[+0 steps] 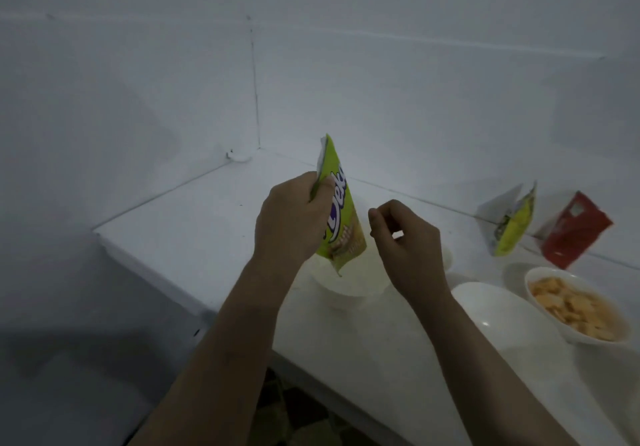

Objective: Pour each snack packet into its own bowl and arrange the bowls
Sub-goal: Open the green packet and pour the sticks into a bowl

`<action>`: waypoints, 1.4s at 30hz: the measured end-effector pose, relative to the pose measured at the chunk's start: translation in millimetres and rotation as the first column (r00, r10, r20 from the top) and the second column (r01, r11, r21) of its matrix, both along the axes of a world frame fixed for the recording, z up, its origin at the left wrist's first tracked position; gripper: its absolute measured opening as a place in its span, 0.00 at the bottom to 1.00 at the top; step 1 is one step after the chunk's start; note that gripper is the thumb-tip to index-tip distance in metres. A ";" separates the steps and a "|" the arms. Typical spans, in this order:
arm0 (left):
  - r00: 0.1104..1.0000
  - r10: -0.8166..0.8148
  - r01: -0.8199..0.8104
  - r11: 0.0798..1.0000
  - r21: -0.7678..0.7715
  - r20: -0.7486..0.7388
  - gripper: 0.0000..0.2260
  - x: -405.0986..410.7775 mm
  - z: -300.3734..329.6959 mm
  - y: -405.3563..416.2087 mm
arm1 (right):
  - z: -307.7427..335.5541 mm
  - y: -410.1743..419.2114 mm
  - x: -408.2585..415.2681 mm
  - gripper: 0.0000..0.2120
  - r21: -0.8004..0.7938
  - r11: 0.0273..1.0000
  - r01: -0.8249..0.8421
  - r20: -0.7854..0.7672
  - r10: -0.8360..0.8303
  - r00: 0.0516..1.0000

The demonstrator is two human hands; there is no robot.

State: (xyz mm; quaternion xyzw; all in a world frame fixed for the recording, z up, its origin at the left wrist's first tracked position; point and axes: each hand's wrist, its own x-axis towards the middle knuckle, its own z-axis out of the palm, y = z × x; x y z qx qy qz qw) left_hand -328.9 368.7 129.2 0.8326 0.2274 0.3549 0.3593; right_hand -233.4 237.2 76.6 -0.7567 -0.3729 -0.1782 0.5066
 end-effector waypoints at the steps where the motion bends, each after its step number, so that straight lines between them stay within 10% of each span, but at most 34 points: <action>1: 1.000 0.012 -0.012 1.000 -0.005 -0.018 0.18 -4.5 -1.7 12.2 | -0.7 11.3 -2.0 0.11 -0.010 1.000 -0.013 0.007 0.013 1.000; 13: 0.940 -0.124 0.121 0.992 -0.029 -0.318 0.17 7.4 -15.3 151.9 | -9.8 152.2 -13.2 0.09 -0.118 0.993 -0.022 -0.263 -0.009 0.965; 17: 0.781 -0.381 0.321 0.925 -0.205 -0.495 0.17 20.1 -49.6 175.5 | -26.0 177.4 -17.9 0.10 -0.109 0.992 -0.069 -0.526 0.001 0.851; 20: 0.691 -0.592 0.399 0.790 -0.465 -0.414 0.17 19.7 -65.1 187.5 | -36.9 184.9 -25.7 0.14 -0.016 0.999 -0.042 -0.677 0.020 0.736; 34: 0.641 -0.766 0.516 0.484 -0.706 -0.057 0.22 40.0 -75.9 200.9 | -24.0 195.1 -27.0 0.21 -0.073 0.997 0.008 -0.795 -0.063 0.603; 42: 0.708 -0.696 0.580 0.476 -0.661 0.121 0.20 35.2 -83.4 198.8 | -9.4 203.7 -30.6 0.13 -0.187 0.982 -0.022 -0.676 -0.113 0.728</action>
